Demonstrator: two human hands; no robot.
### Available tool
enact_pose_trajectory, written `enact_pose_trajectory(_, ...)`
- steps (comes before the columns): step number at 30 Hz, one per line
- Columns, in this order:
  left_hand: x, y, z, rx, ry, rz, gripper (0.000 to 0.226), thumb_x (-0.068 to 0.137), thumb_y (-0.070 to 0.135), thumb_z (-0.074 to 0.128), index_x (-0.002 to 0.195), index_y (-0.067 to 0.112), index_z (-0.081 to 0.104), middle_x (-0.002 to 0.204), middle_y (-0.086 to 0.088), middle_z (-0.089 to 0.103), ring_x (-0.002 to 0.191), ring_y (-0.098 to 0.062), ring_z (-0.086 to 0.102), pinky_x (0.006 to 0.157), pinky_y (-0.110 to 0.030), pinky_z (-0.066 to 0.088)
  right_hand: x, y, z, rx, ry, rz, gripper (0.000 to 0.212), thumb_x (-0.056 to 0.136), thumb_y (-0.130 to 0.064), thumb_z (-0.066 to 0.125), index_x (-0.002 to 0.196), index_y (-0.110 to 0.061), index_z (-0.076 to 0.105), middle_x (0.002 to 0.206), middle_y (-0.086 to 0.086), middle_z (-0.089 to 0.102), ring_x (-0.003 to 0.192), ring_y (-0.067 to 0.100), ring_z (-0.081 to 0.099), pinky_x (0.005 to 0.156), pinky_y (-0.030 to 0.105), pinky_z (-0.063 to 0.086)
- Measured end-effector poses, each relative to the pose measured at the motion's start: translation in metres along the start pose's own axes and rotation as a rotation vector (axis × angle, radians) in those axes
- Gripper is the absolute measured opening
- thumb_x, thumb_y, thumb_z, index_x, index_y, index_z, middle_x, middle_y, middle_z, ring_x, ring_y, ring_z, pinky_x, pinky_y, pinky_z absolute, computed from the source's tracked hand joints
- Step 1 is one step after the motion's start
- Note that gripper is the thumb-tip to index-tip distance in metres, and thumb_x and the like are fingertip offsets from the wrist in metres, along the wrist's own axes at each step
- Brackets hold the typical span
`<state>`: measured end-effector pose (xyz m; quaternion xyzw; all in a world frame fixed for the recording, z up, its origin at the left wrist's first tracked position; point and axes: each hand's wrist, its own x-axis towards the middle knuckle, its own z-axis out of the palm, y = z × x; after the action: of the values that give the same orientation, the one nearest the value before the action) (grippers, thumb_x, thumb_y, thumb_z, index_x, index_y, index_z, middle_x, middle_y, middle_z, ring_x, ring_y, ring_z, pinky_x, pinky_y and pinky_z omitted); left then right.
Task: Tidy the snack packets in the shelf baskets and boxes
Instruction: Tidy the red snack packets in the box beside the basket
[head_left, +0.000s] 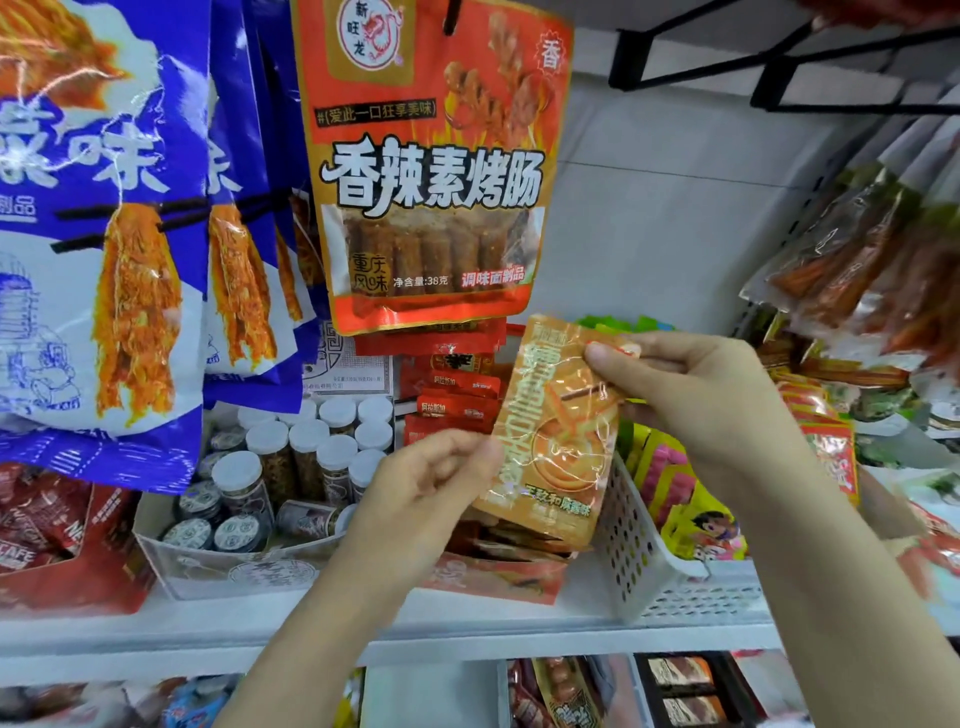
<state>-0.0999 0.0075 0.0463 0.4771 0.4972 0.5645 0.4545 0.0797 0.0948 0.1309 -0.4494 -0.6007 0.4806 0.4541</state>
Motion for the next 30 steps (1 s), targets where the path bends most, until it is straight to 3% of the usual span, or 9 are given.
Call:
enact_pose_trajectory(4,-0.001,0.004,0.003,-0.024,-0.012,0.05,0.012,0.074,0.033,0.07,0.078,0.024,0.076,0.073,0.006,0.073,0.067,0.0,0.065,0.061,-0.009,0.048,0.003,0.004,-0.002,0.059,-0.025,0.03,0.018,0.075,-0.019,0.076,0.088,-0.007,0.074,0.075,0.006,0.076,0.063,0.009,0.07,0.054,0.016,0.052)
enact_pose_trajectory(11,0.002,0.002,-0.002,0.018,-0.02,0.071,0.015,0.074,0.033,0.071,0.079,0.02,0.076,0.074,0.006,0.072,0.071,-0.001,0.065,0.066,-0.009,0.047,0.005,0.006,-0.005,0.085,-0.058,0.04,0.018,0.078,-0.016,0.075,0.091,-0.004,0.074,0.074,0.005,0.076,0.063,0.009,0.071,0.054,0.015,0.052)
enact_pose_trajectory(15,0.001,0.005,-0.003,-0.001,-0.056,0.032,0.027,0.076,0.043,0.065,0.085,0.021,0.077,0.084,0.0,0.075,0.077,-0.009,0.068,0.071,-0.015,0.05,0.005,0.006,-0.006,0.089,-0.053,0.048,0.03,0.07,-0.023,0.076,0.092,-0.004,0.073,0.076,0.006,0.076,0.066,0.011,0.072,0.056,0.017,0.053)
enact_pose_trajectory(18,0.0,0.006,-0.002,-0.282,-0.1,-0.14,0.048,0.081,0.057,0.05,0.09,0.019,0.079,0.095,-0.007,0.076,0.085,-0.015,0.072,0.069,-0.023,0.057,0.004,0.007,-0.003,0.154,-0.125,0.053,0.025,0.068,-0.026,0.074,0.087,-0.009,0.075,0.079,0.007,0.076,0.071,0.013,0.072,0.063,0.023,0.057)
enact_pose_trajectory(21,-0.001,0.005,0.002,-0.502,-0.254,-0.321,0.059,0.093,0.055,0.044,0.124,0.009,0.066,0.122,-0.022,0.065,0.11,-0.037,0.064,0.092,-0.049,0.055,-0.002,0.009,0.009,0.333,-0.328,0.054,0.014,0.073,-0.021,0.07,0.083,-0.014,0.076,0.079,0.004,0.074,0.072,0.011,0.07,0.066,0.023,0.056)
enact_pose_trajectory(23,-0.005,0.006,0.003,-0.683,-0.387,-0.419,0.059,0.094,0.038,0.062,0.13,-0.008,0.055,0.116,-0.029,0.063,0.098,-0.042,0.064,0.089,-0.049,0.054,-0.005,0.01,0.016,0.383,-0.408,0.039,0.02,0.072,-0.023,0.071,0.089,-0.013,0.075,0.082,0.004,0.074,0.075,0.011,0.068,0.073,0.025,0.057)
enact_pose_trajectory(25,-0.004,0.007,0.004,-0.845,-0.461,-0.428,0.052,0.077,0.026,0.083,0.112,-0.008,0.067,0.091,-0.019,0.067,0.074,-0.026,0.066,0.07,-0.035,0.057,-0.006,0.011,0.02,0.338,-0.375,0.027,0.028,0.068,-0.028,0.073,0.091,-0.013,0.075,0.086,0.004,0.075,0.081,0.012,0.069,0.082,0.028,0.057)
enact_pose_trajectory(27,0.0,0.006,0.003,-0.839,-0.351,-0.378,0.038,0.064,0.025,0.092,0.09,0.003,0.076,0.073,-0.006,0.065,0.059,-0.014,0.063,0.055,-0.024,0.054,-0.004,0.011,0.018,0.284,-0.303,0.035,0.037,0.065,-0.034,0.074,0.096,-0.014,0.075,0.094,0.006,0.075,0.088,0.013,0.071,0.088,0.032,0.057)
enact_pose_trajectory(30,0.005,0.004,0.004,-0.425,-0.029,-0.231,0.024,0.066,0.036,0.078,0.08,0.017,0.078,0.082,-0.011,0.073,0.072,-0.014,0.069,0.062,-0.024,0.056,-0.002,0.008,0.01,0.332,-0.308,0.123,0.037,0.082,-0.038,0.063,0.101,-0.008,0.073,0.102,0.012,0.074,0.091,0.019,0.073,0.076,0.029,0.059)
